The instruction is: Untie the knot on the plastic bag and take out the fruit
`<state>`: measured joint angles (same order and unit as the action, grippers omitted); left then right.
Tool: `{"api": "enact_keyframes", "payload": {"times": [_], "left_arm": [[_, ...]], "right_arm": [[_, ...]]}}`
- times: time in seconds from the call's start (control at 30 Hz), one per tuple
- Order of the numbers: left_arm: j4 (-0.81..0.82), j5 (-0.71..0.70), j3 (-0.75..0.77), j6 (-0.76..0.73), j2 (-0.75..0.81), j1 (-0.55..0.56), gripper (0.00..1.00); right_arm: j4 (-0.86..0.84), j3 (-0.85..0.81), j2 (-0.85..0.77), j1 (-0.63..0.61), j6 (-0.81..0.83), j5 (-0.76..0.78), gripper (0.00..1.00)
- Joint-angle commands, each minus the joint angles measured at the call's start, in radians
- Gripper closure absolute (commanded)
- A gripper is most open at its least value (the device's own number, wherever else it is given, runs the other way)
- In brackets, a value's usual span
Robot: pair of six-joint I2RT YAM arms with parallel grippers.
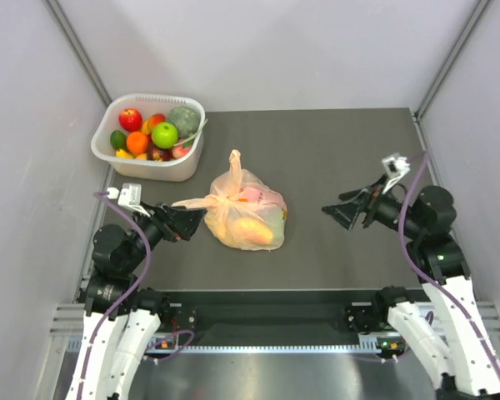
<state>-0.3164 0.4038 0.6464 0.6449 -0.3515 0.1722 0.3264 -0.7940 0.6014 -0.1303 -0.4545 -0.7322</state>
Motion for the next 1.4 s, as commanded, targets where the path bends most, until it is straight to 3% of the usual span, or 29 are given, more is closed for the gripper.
{"api": "enact_keyframes", "payload": {"times": [0.0,0.03,0.1,0.13,0.23,0.33,0.53,0.77,0.97,1.17,1.37], "left_arm": [[0.025,0.030,-0.004,0.015,-0.009,0.000,0.01],[0.025,0.036,-0.004,0.018,-0.015,0.000,0.01],[0.025,0.043,0.005,0.016,-0.023,0.001,0.01],[0.011,0.044,0.010,0.016,-0.027,0.000,0.01],[-0.019,0.037,0.027,0.012,-0.020,0.000,0.01],[-0.052,0.027,0.032,0.010,0.002,0.000,0.01],[-0.110,-0.006,0.036,-0.013,0.048,0.000,0.01],[-0.133,-0.060,0.022,-0.002,0.074,0.000,0.01],[-0.174,-0.123,0.042,-0.007,0.082,0.000,0.01],[-0.196,-0.141,0.041,-0.010,0.094,0.000,0.01],[-0.199,-0.148,0.013,-0.002,0.102,0.000,0.01]], "right_arm": [[-0.046,-0.063,0.076,-0.281,0.063,0.213,0.00],[-0.008,-0.115,0.118,-0.472,0.088,0.419,0.00],[0.069,-0.201,0.289,-0.653,0.161,0.653,0.00],[0.124,-0.282,0.348,-0.795,0.192,0.874,0.00],[0.155,-0.400,0.556,-0.926,0.220,1.109,0.00],[0.143,-0.471,0.698,-1.003,0.238,1.230,0.00],[0.102,-0.537,0.897,-1.089,0.223,1.370,0.00],[-0.004,-0.571,1.063,-1.094,0.191,1.447,0.00],[-0.070,-0.623,1.175,-1.091,0.198,1.424,0.00],[-0.058,-0.622,1.227,-1.059,0.168,1.383,0.12],[-0.029,-0.548,1.200,-1.034,0.166,1.340,0.36]]}}
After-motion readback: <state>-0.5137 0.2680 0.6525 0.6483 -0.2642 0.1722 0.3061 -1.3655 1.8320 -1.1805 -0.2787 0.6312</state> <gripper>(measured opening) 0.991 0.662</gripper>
